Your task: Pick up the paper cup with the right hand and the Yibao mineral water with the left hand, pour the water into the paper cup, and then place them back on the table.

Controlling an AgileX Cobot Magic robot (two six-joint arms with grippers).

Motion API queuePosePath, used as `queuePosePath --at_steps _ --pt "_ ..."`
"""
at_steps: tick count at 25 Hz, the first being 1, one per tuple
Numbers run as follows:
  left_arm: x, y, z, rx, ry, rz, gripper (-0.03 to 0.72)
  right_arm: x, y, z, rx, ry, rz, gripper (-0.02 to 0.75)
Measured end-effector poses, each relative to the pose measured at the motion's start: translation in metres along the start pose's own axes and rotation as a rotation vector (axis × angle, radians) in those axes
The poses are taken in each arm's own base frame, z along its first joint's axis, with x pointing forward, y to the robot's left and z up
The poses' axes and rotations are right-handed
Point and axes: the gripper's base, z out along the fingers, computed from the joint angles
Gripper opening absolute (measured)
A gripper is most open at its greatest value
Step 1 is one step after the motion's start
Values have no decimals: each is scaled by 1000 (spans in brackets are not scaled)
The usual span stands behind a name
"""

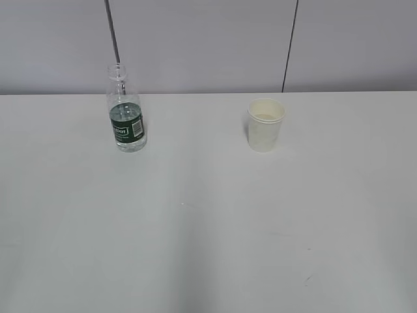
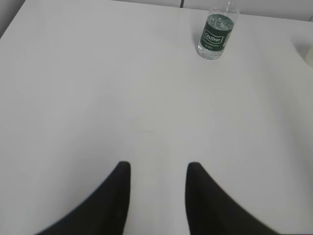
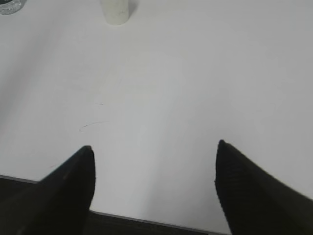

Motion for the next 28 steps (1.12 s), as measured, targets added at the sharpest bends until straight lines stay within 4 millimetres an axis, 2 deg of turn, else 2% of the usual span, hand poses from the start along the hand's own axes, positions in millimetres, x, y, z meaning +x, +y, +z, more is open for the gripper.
queuePosePath --at_steps 28 --pt "0 0 0 -2 0 1 245 0 -1 0 72 1 24 592"
